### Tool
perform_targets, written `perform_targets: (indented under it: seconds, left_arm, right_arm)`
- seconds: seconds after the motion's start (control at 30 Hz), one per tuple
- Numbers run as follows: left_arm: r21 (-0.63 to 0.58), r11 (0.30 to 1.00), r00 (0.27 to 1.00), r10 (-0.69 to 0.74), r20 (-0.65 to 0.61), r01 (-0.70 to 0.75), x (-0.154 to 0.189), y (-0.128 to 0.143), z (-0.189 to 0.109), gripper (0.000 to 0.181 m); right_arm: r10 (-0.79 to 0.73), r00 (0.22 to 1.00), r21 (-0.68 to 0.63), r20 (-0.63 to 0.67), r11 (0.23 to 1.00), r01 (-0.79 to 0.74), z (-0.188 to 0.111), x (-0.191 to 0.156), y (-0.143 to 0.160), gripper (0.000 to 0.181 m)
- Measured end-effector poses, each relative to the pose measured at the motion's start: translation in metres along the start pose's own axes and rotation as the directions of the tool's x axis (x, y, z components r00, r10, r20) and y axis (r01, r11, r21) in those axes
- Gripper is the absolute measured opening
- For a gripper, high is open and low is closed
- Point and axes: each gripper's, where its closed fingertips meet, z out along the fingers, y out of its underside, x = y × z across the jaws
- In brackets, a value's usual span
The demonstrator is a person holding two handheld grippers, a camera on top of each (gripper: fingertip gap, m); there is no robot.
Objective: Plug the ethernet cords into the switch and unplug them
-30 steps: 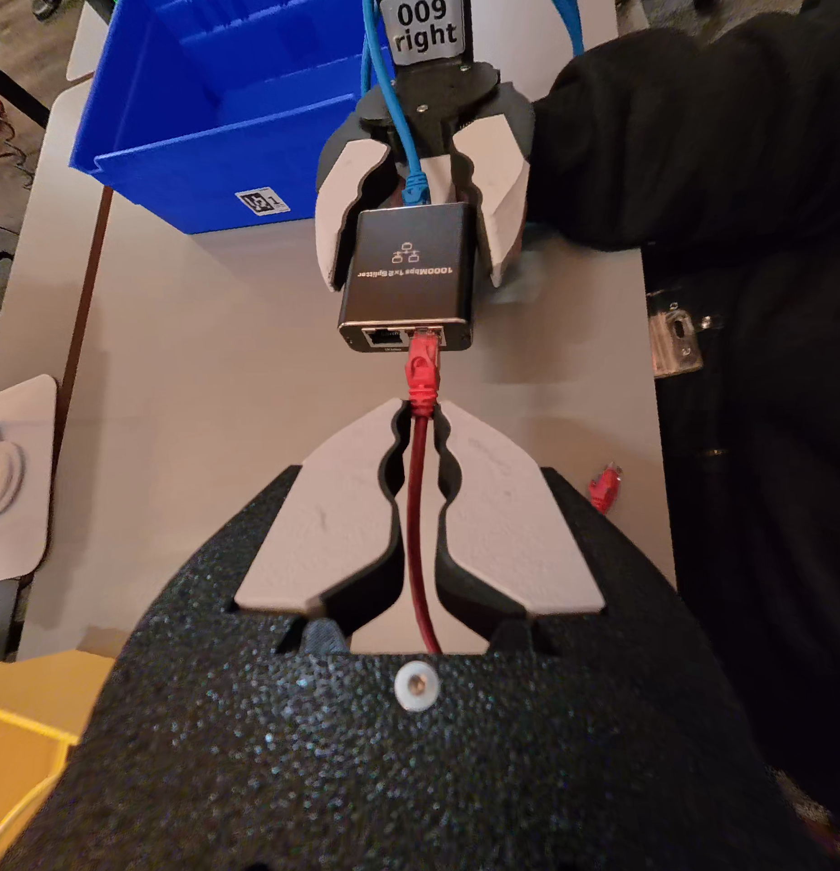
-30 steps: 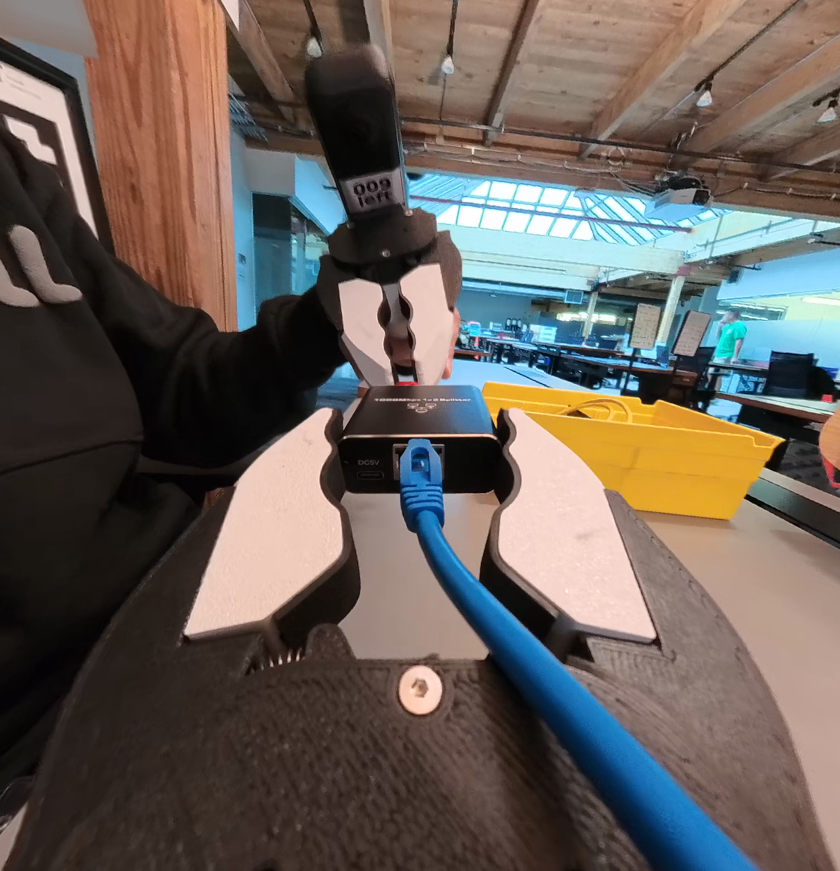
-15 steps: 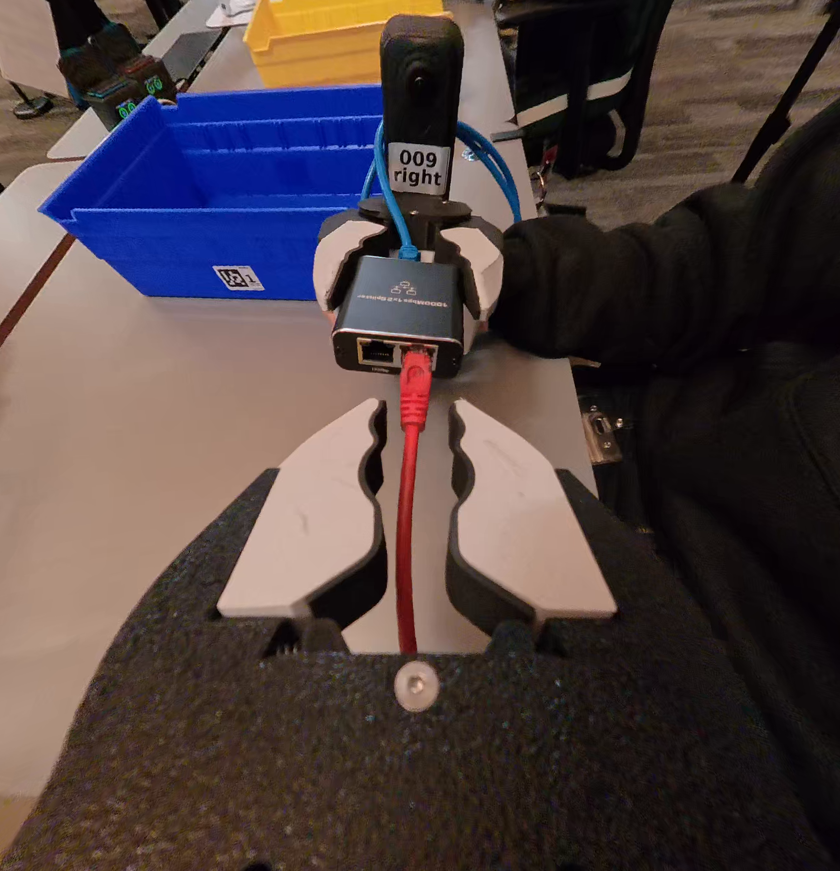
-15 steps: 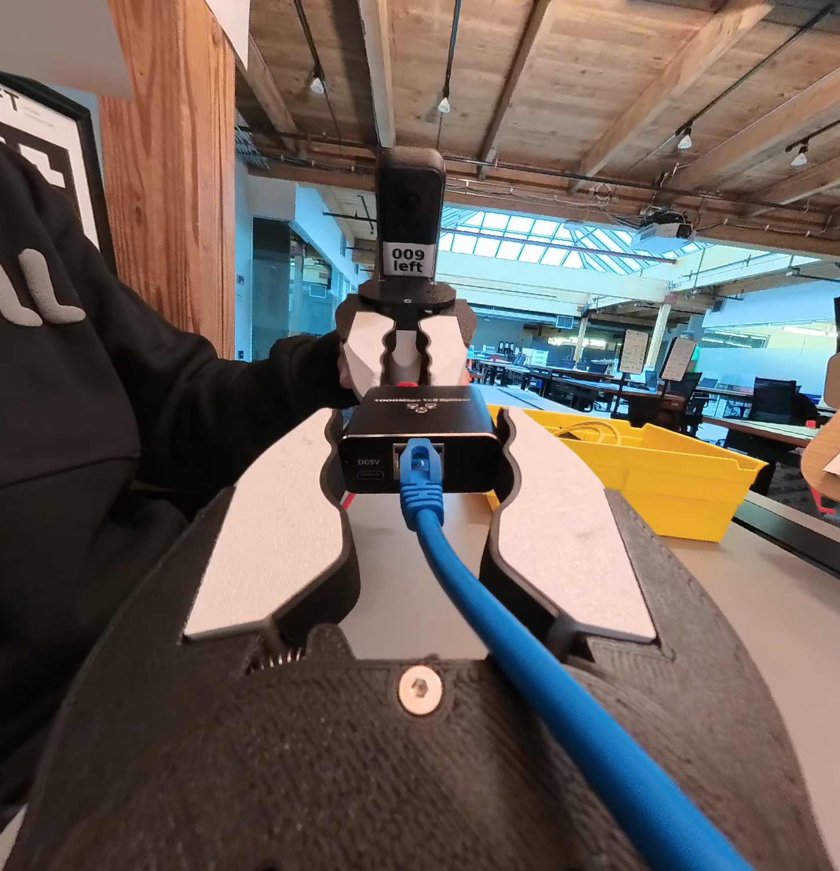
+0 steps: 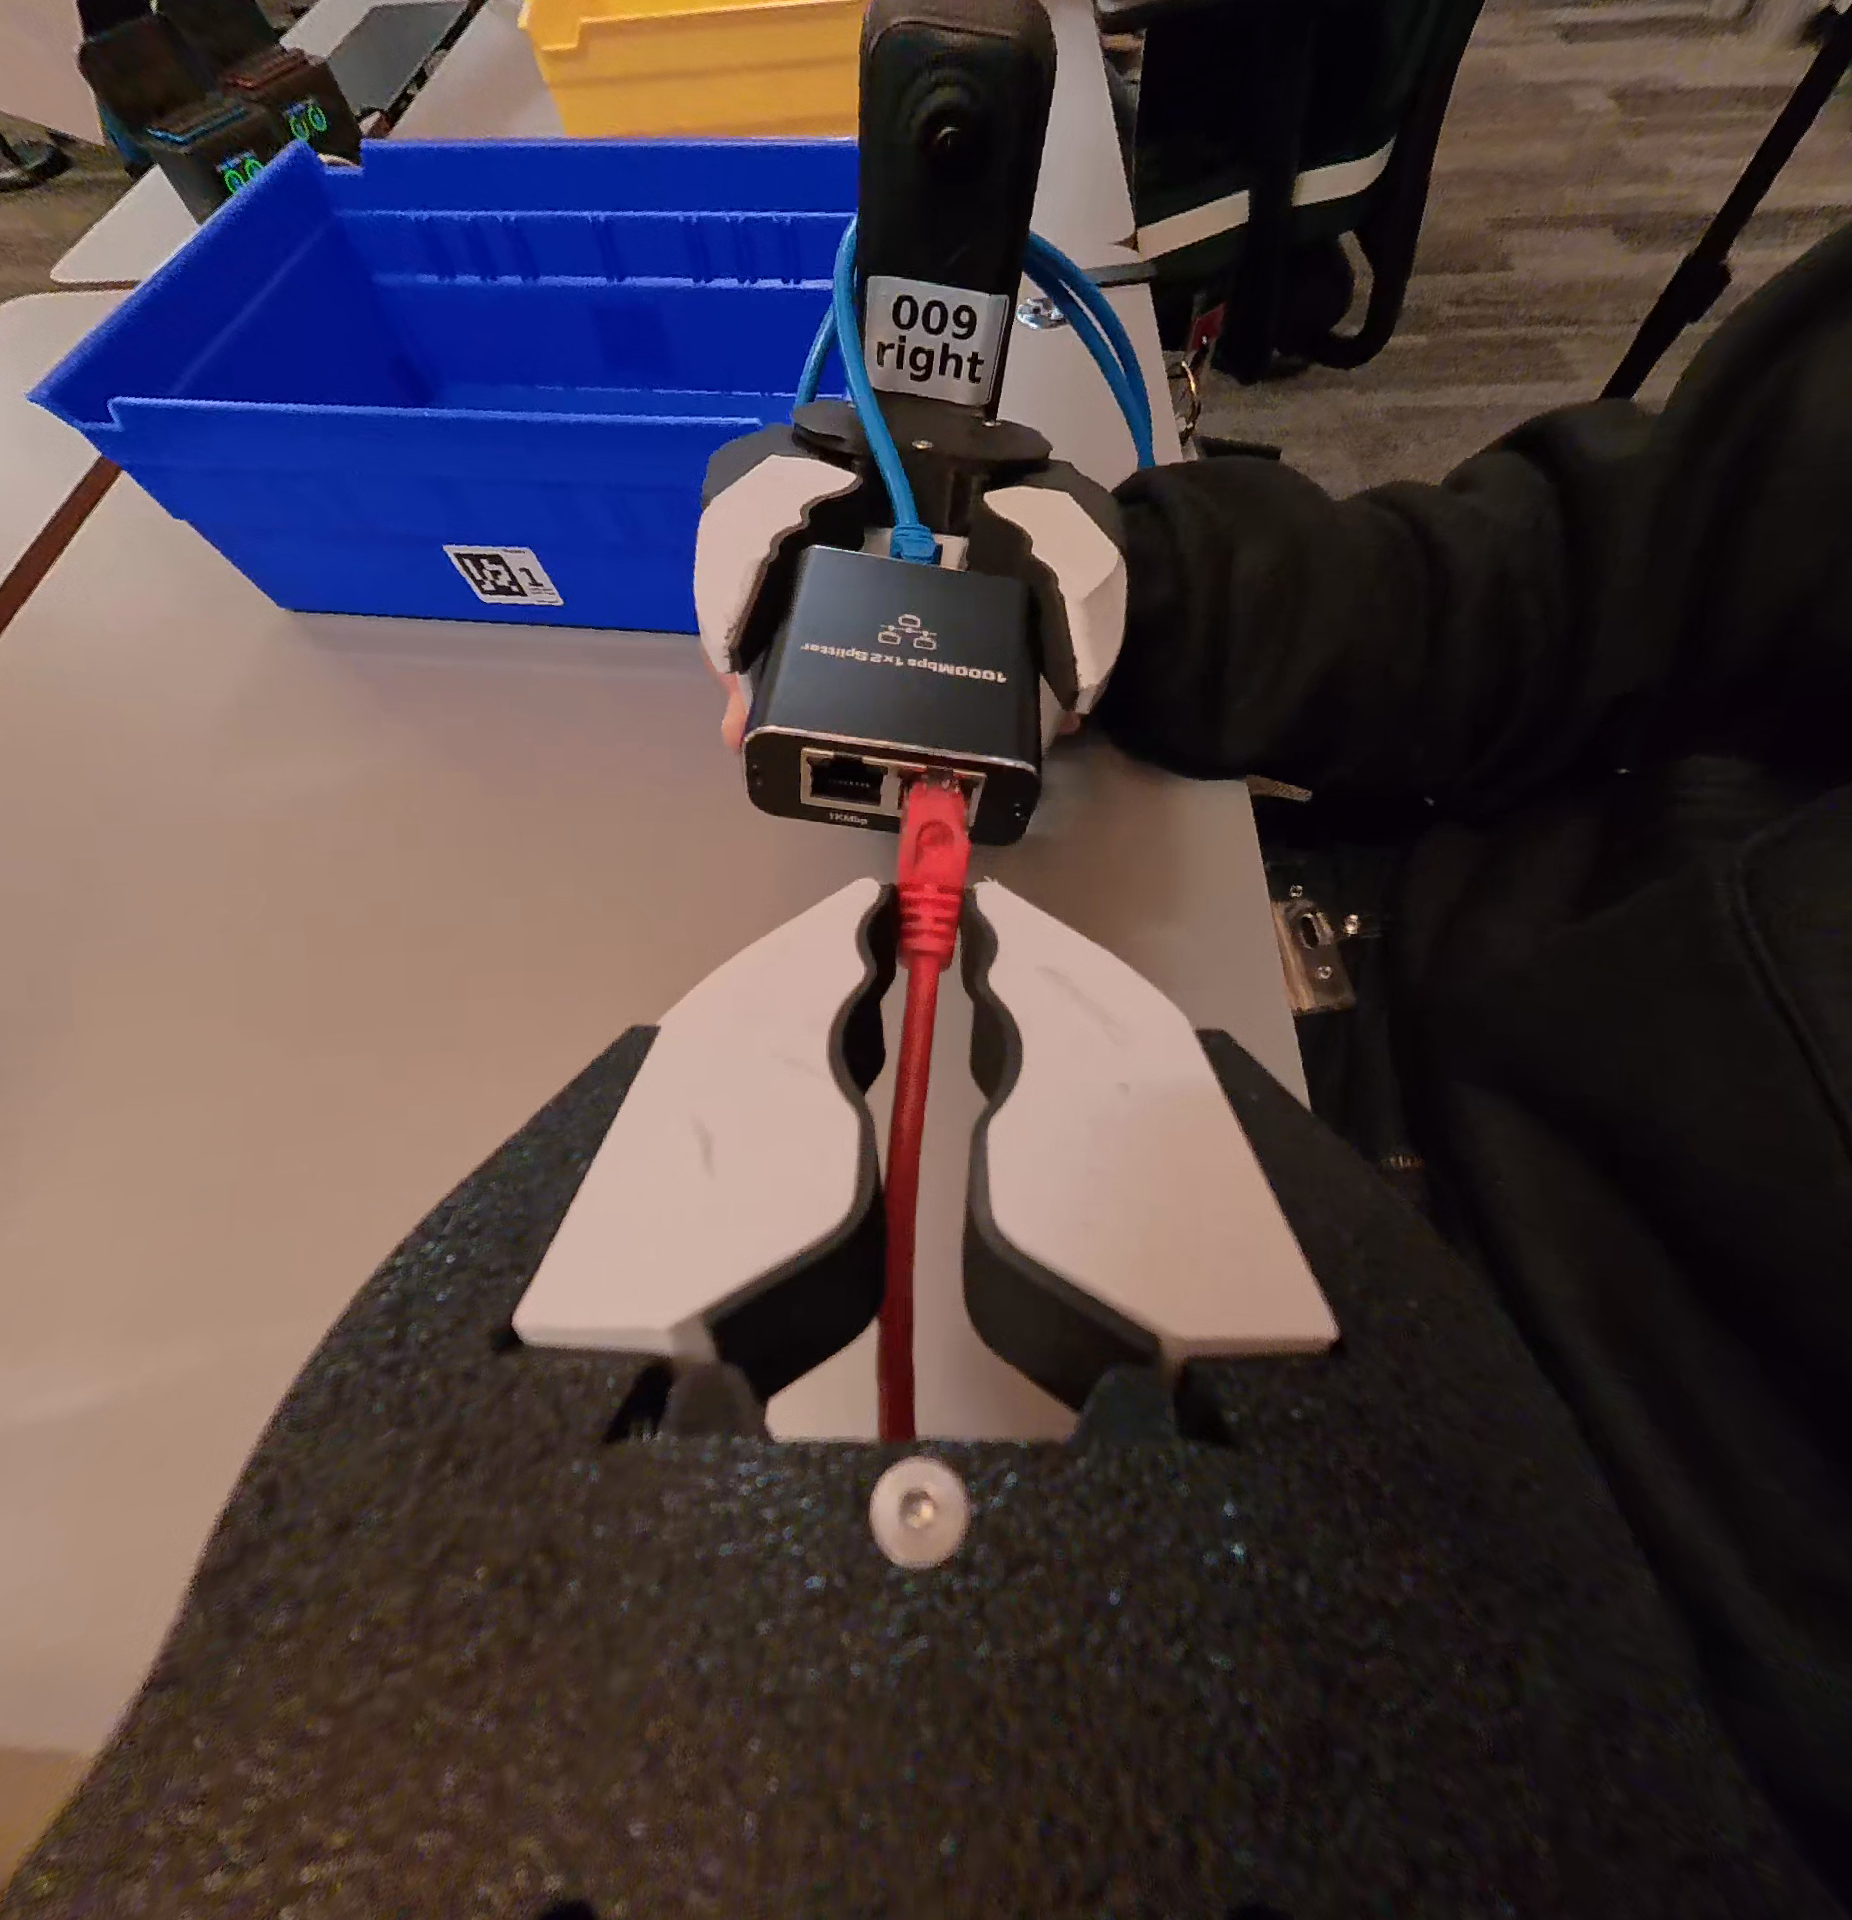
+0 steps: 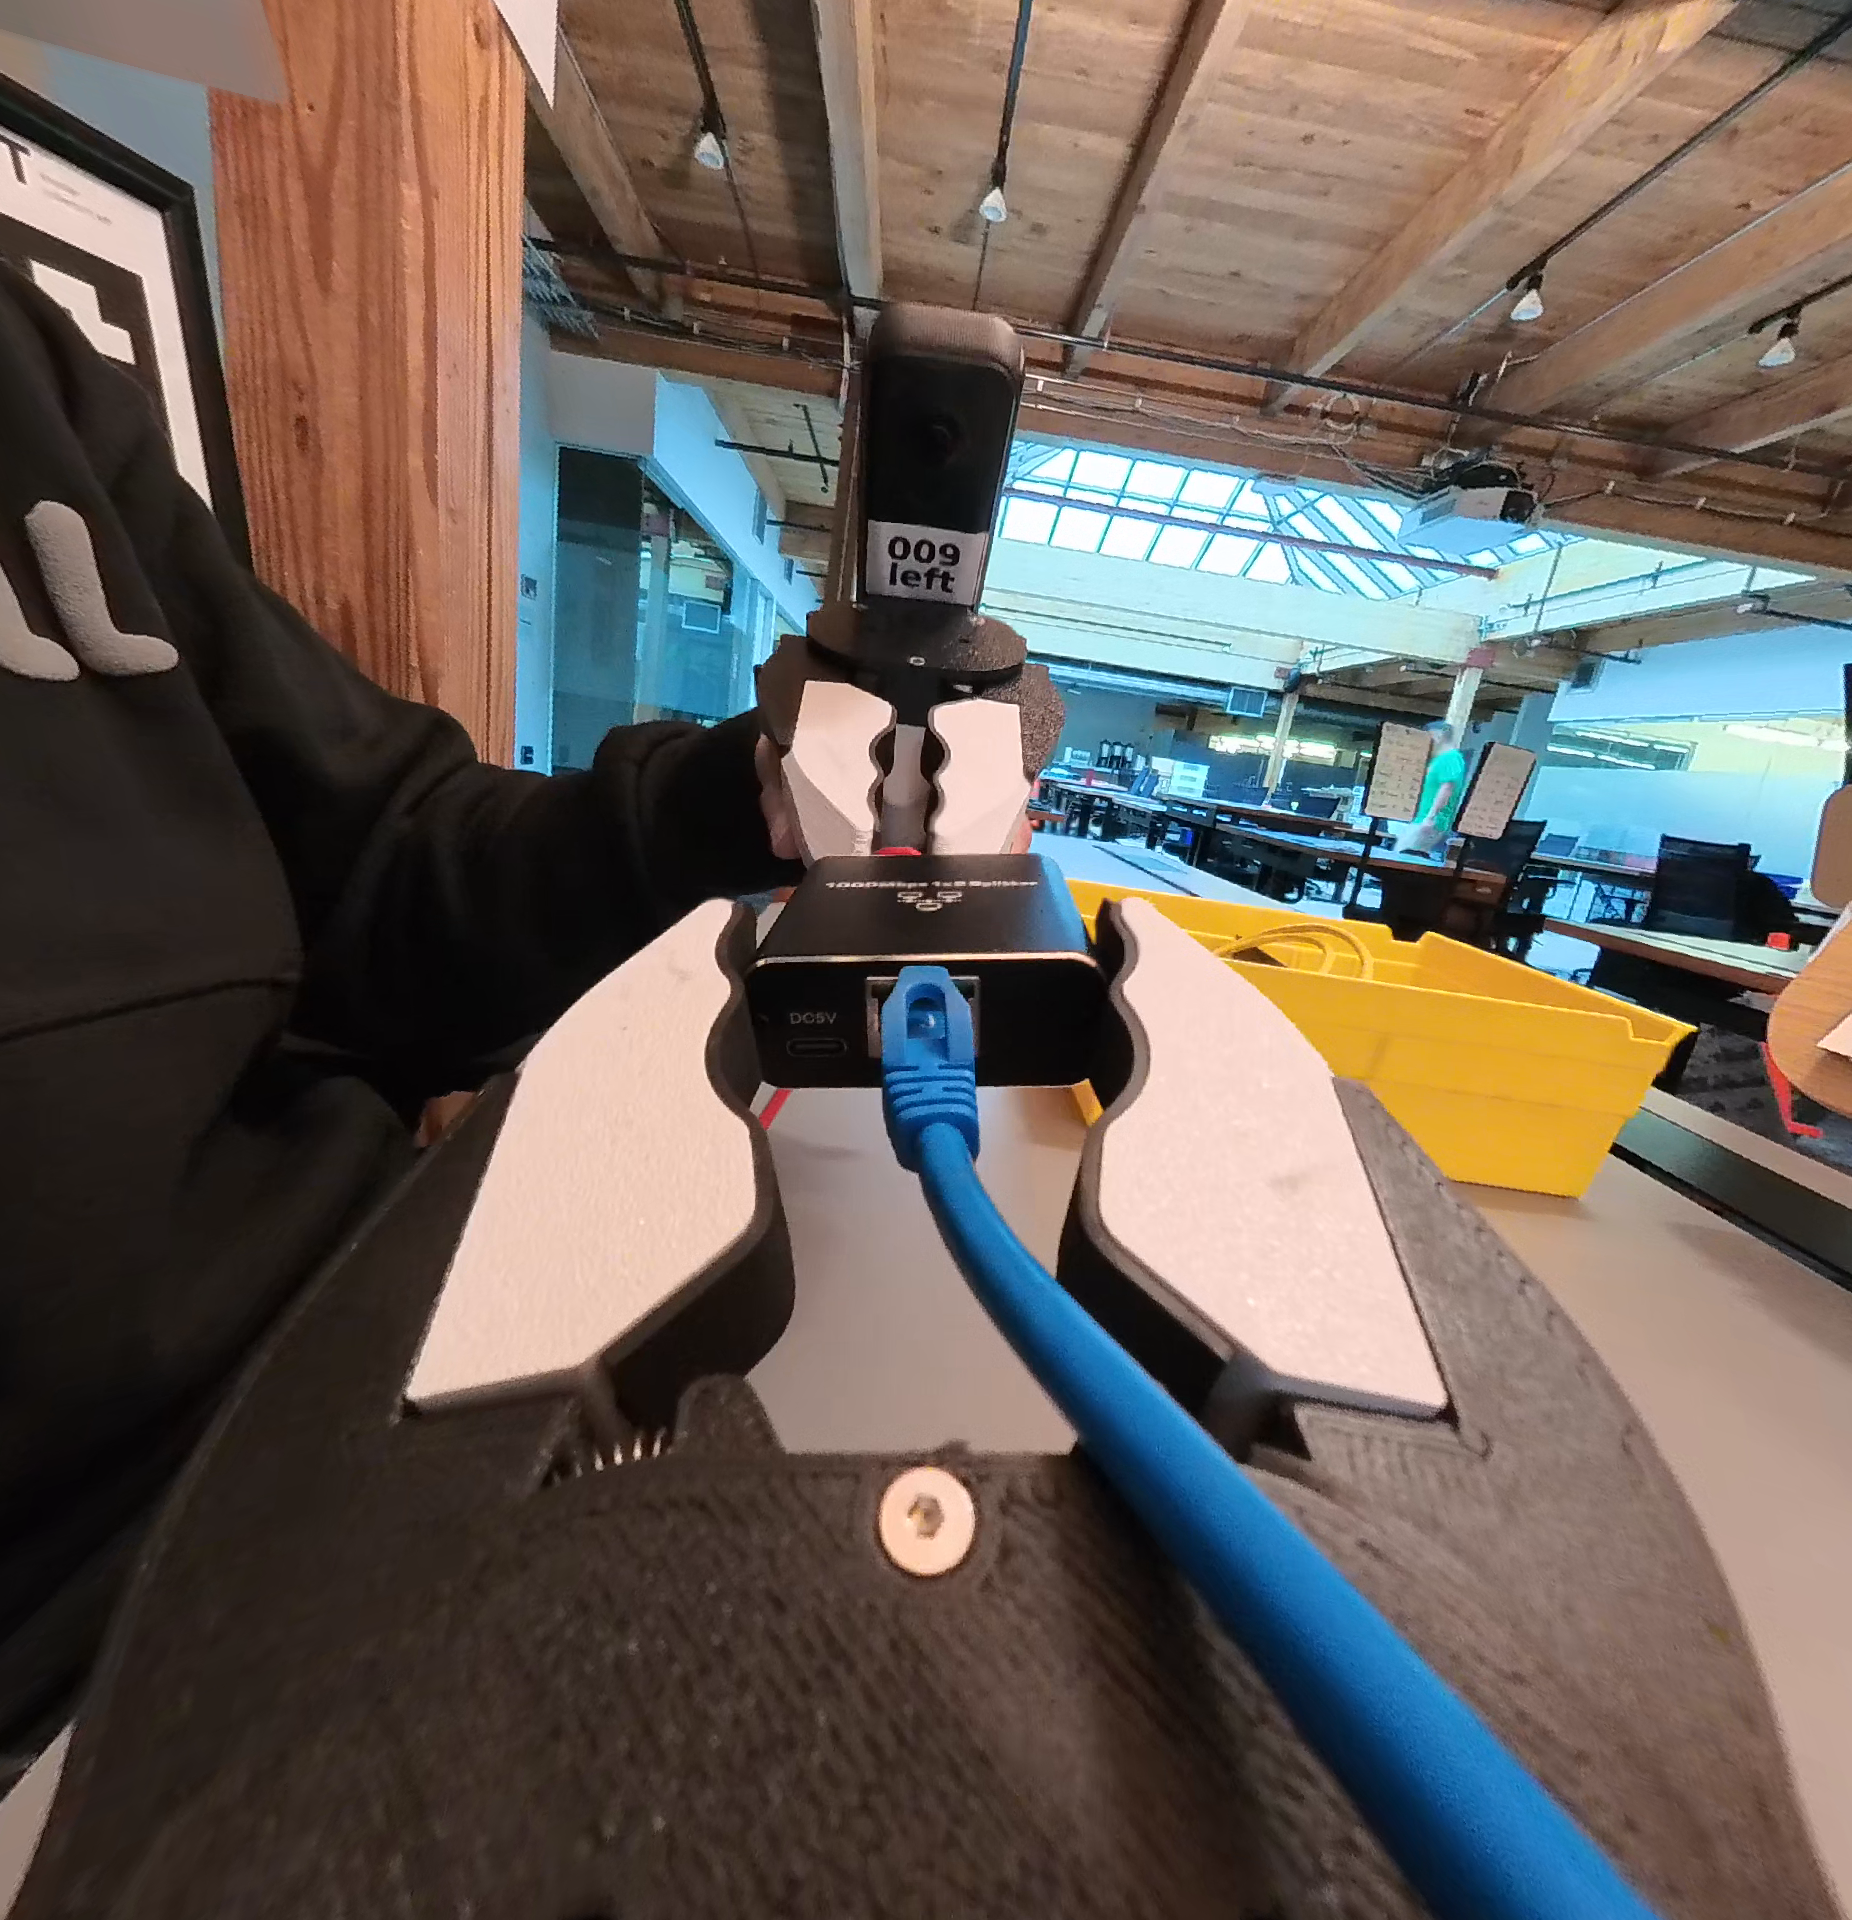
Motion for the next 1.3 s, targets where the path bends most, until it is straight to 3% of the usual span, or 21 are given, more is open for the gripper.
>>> perform_targets:
  seconds: [0.33,0.47,0.57,0.67,0.73,0.8,0.87,0.97,1.1,1.2,1.3]
  left_arm:
    - [-0.114,0.991,0.997,0.078,0.025,-0.074,0.0,0.009,0.002,0.01]
    - [-0.079,0.996,0.997,0.053,0.048,-0.049,-0.003,0.005,0.003,0.01]
    - [-0.058,0.997,0.997,0.049,0.06,-0.045,-0.007,0.008,0.002,0.011]
    - [0.072,0.997,0.978,0.016,0.206,-0.032,-0.032,-0.012,-0.035,0.024]
    - [0.092,0.996,0.902,-0.046,0.429,0.007,-0.074,-0.006,-0.084,0.024]
    - [0.031,0.992,0.744,-0.111,0.658,0.12,-0.123,0.029,-0.139,0.025]
    - [0.014,0.96,0.636,-0.196,0.746,0.28,-0.15,0.07,-0.173,0.027]
    - [0.183,0.856,0.517,-0.447,0.73,0.483,-0.173,0.11,-0.189,0.029]
    - [0.381,0.644,0.387,-0.732,0.561,0.664,-0.197,0.149,-0.172,0.036]
    - [0.472,0.526,0.286,-0.824,0.489,0.708,-0.218,0.172,-0.164,0.036]
    - [0.5,0.499,0.269,-0.845,0.462,0.708,-0.231,0.179,-0.161,0.035]
  right_arm:
    - [0.062,0.998,-0.065,0.019,0.996,-0.061,0.004,-0.002,0.015,0.064]
    - [0.076,0.997,-0.027,0.006,0.997,-0.076,0.002,0.001,0.009,0.063]
    - [0.002,1.0,-0.068,-0.023,0.998,-0.004,0.003,0.003,0.013,0.063]
    - [-0.017,0.996,-0.068,-0.085,0.998,0.012,0.002,0.013,0.012,0.063]
    - [-0.023,0.992,-0.06,-0.123,0.998,0.015,-0.003,0.019,0.01,0.063]
    - [-0.014,0.987,-0.051,-0.161,0.999,0.006,-0.007,0.026,0.008,0.063]
    - [-0.02,0.986,-0.06,-0.167,0.998,0.01,-0.006,0.027,0.01,0.063]
    - [-0.024,0.989,-0.091,-0.145,0.996,0.011,-0.002,0.023,0.016,0.063]
    - [-0.02,0.994,-0.121,-0.111,0.993,0.006,0.002,0.017,0.023,0.063]
    - [-0.017,0.994,-0.125,-0.103,0.992,0.004,0.004,0.015,0.024,0.063]
    - [-0.016,0.995,-0.122,-0.102,0.992,0.004,0.003,0.014,0.023,0.063]
